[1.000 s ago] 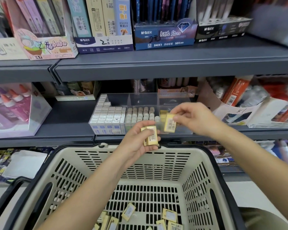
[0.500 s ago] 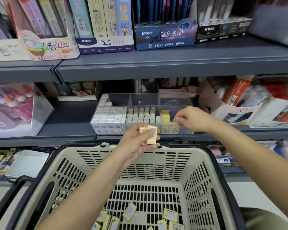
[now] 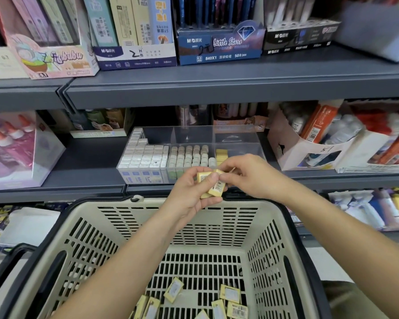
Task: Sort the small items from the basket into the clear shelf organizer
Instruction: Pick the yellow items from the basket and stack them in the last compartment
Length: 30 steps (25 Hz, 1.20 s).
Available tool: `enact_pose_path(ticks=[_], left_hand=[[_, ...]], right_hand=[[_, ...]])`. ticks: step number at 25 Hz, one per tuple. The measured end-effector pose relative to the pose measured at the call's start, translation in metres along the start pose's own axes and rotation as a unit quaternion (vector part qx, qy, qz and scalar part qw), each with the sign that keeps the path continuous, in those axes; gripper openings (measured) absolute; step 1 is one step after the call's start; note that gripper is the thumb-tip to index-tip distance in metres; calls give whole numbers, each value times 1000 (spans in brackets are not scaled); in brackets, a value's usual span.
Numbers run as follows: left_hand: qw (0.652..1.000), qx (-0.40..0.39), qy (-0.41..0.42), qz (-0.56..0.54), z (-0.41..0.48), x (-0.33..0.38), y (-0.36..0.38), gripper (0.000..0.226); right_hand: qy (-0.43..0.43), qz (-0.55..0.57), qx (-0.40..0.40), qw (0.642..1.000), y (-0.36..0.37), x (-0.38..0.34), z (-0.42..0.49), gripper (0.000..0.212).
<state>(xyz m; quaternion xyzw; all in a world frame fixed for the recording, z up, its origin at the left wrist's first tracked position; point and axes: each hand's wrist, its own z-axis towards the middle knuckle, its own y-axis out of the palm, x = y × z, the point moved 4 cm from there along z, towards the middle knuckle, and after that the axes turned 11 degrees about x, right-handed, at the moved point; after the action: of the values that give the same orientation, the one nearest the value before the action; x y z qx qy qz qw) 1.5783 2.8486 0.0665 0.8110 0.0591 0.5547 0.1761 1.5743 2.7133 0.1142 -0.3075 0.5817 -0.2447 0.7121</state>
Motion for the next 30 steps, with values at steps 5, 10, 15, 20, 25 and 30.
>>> enact_pose_path(ticks=[5,10,15,20,25,30], left_hand=[[997,51,30,44,4,1,-7,14],[986,62,118,101,1,11,-14,16],[982,73,127,120,3,13,-17,23],[983,74,116,119,5,12,-17,24],[980,66,122,141,8,12,-13,23],[977,39,133,161,8,9,4,22]], right_hand=[[75,60,98,991,-40,17,13,6],[33,-206,133,969,-50,34,31,20],[61,-162,38,984,-23,49,37,21],[51,-235,-26,970,-10,52,44,30],[1,-166,123,978,-27,22,34,21],[1,35,29,999,-8,-1,6,15]])
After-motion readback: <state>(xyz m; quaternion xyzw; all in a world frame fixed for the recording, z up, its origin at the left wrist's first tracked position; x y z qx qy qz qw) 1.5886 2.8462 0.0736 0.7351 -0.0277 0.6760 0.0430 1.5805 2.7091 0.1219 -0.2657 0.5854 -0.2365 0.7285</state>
